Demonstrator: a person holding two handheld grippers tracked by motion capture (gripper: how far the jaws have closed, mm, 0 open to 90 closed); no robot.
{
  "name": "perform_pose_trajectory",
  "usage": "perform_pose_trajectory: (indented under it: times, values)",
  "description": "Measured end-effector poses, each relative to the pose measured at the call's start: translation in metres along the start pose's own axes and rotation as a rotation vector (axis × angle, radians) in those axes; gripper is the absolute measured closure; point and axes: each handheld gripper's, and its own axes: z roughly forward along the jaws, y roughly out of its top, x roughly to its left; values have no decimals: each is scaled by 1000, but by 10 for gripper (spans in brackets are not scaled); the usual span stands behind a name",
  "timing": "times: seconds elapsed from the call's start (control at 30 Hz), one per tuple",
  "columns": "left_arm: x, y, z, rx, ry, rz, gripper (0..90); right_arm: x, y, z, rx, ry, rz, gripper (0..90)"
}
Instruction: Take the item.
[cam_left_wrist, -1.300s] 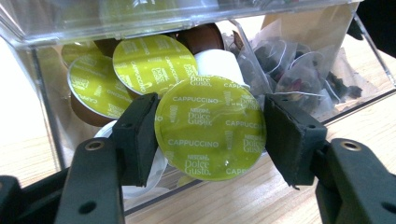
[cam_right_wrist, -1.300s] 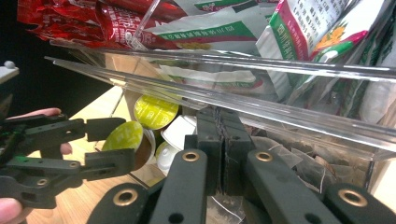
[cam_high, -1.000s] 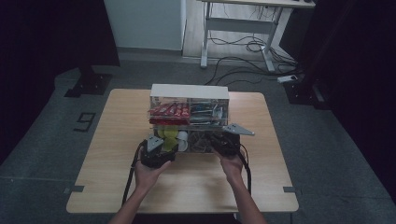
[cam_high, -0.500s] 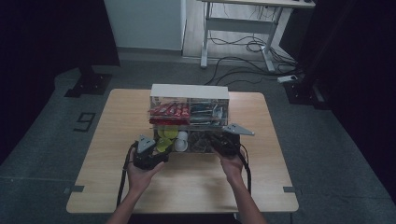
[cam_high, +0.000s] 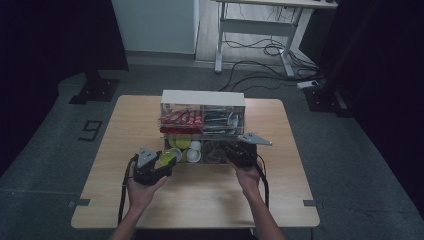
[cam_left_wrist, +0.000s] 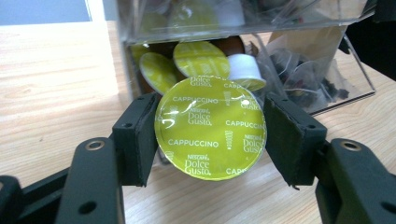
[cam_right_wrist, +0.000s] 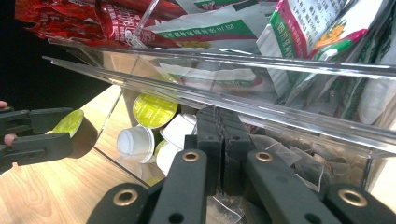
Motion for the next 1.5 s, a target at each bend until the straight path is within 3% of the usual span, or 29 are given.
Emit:
perform_pose_trajectory:
  times: [0.8, 1.2, 1.5]
  values:
    - [29, -24, -12, 20, 52, -39, 384, 1, -3, 3, 6, -3, 0, 875]
    - [51, -41, 0, 84, 107, -73, 384, 1, -5, 4, 6, -2, 1, 876]
    - [58, -44, 8, 120, 138, -58, 384, 0, -6, 4, 7, -1, 4, 875]
